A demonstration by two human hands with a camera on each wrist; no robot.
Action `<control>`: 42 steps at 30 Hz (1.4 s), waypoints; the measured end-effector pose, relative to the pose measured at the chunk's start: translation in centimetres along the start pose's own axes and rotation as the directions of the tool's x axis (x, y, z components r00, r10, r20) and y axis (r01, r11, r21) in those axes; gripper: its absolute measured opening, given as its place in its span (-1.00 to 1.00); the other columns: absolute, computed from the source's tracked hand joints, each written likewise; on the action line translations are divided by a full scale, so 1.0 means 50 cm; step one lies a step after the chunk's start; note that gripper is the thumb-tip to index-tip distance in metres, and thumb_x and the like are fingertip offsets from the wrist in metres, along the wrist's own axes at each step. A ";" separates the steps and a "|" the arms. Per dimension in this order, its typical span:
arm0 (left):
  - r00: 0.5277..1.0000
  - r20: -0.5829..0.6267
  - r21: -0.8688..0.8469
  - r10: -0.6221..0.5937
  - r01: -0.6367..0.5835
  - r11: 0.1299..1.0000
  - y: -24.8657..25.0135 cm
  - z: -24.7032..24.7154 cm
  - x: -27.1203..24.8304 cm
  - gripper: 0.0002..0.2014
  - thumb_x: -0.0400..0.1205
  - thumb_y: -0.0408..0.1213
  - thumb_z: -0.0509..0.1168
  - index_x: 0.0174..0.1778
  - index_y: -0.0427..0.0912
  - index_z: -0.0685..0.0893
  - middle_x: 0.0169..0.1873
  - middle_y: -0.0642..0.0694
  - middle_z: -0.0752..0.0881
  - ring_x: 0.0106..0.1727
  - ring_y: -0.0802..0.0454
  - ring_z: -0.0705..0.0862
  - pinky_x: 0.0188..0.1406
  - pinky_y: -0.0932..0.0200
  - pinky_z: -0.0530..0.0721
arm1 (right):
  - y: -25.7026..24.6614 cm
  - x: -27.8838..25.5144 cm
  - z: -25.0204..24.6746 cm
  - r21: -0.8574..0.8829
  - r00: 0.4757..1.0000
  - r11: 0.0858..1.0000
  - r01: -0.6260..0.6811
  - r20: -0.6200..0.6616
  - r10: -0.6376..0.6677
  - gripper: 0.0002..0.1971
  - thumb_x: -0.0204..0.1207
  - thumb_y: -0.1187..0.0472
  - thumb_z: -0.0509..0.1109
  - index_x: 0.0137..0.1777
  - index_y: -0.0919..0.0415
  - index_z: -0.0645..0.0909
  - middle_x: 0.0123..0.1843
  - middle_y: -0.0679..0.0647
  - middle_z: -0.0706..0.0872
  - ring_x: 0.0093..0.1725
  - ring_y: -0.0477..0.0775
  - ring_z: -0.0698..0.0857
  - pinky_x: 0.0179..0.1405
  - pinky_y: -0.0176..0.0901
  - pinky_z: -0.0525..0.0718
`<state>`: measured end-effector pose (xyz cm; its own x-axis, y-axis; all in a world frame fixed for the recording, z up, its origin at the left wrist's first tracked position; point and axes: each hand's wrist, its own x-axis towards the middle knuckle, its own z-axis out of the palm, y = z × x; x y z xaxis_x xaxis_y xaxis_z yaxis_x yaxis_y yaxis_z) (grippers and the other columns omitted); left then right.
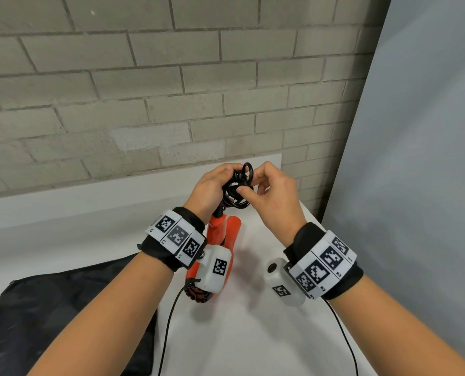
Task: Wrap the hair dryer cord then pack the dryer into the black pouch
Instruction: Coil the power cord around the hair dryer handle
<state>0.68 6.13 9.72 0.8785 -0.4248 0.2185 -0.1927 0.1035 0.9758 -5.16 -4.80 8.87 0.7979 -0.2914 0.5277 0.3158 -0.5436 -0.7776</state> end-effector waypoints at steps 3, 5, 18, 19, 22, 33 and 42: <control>1.000 0.003 -0.008 -0.004 0.004 1.000 0.002 0.003 -0.001 -0.69 0.72 -0.30 -0.03 -0.05 -0.09 0.64 -0.17 0.01 0.70 -0.14 0.19 0.68 -0.03 0.30 0.63 | 0.005 -0.003 0.001 0.024 1.000 1.000 -0.009 -0.028 0.010 -0.75 0.35 0.29 0.51 -0.31 0.03 0.47 -0.31 -0.11 0.61 -0.31 -0.21 0.55 -0.30 -0.56 0.52; 1.000 0.013 0.001 -0.002 0.002 1.000 0.001 0.007 -0.002 -0.68 0.72 -0.27 -0.03 -0.10 0.00 0.64 -0.16 0.00 0.70 -0.09 0.12 0.67 0.06 0.16 0.63 | 0.009 -0.009 0.004 0.038 0.997 0.999 -0.001 -0.072 0.003 -0.82 0.37 0.30 0.49 -0.24 0.12 0.51 -0.26 -0.03 0.64 -0.26 -0.16 0.58 -0.26 -0.56 0.53; 0.992 0.120 0.103 0.043 -0.056 0.993 -0.011 0.027 -0.004 -0.73 0.70 -0.29 0.02 0.06 -0.22 0.63 -0.21 0.05 0.66 -0.32 0.44 0.61 -0.21 0.54 0.50 | 0.046 -0.015 0.040 -0.062 0.989 0.998 0.011 -0.146 -0.020 -0.53 0.37 0.50 0.35 -0.33 -0.04 0.19 -0.29 -0.11 0.31 -0.28 -0.02 0.36 -0.32 -0.47 0.40; 0.990 0.134 0.114 0.054 -0.069 0.991 -0.010 0.030 -0.007 -0.74 0.70 -0.29 0.04 0.05 -0.22 0.64 -0.23 0.05 0.65 -0.36 0.44 0.59 -0.25 0.55 0.48 | 0.050 -0.012 0.039 -0.040 0.989 0.999 -0.004 -0.148 -0.002 -0.56 0.37 0.50 0.36 -0.30 -0.01 0.20 -0.25 -0.05 0.34 -0.29 -0.05 0.37 -0.33 -0.49 0.42; 0.986 0.141 0.092 0.083 -0.096 0.991 -0.006 0.033 -0.010 -0.83 0.63 -0.32 0.18 0.04 -0.26 0.64 -0.21 0.02 0.65 -0.33 0.42 0.63 -0.25 0.56 0.52 | 0.057 -0.006 0.040 -0.063 0.992 0.998 -0.003 -0.125 -0.005 -0.65 0.36 0.49 0.34 -0.14 0.13 0.26 -0.09 0.08 0.43 -0.11 0.03 0.48 -0.26 -0.42 0.49; 0.952 0.302 0.114 0.051 -0.089 0.989 0.003 0.020 -0.017 -0.73 0.46 -0.55 0.35 -0.05 -0.10 0.66 -0.15 -0.06 0.70 -0.10 0.09 0.71 0.11 0.19 0.67 | 0.073 0.014 -0.027 0.106 0.900 0.991 -0.079 0.435 0.025 -0.55 0.26 0.29 0.35 0.18 0.02 0.45 -0.06 -0.08 0.68 -0.06 -0.11 0.69 -0.06 -0.29 0.67; 0.976 0.213 0.068 0.045 -0.060 0.996 0.005 0.009 -0.012 -0.69 0.46 -0.58 0.35 -0.12 -0.02 0.64 -0.21 0.03 0.66 -0.23 0.25 0.66 -0.13 0.37 0.66 | 0.101 0.017 -0.044 -0.150 0.884 0.978 0.146 0.463 -0.060 -0.87 0.59 0.29 0.23 -0.03 0.26 0.61 -0.22 0.04 0.58 -0.24 -0.08 0.52 -0.20 -0.29 0.46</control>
<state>-0.08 5.98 9.84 0.7559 -0.6014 0.2587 -0.2743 0.0678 0.9592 -4.03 -9.50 6.16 0.9242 0.1396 0.3555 0.3478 -0.6923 -0.6322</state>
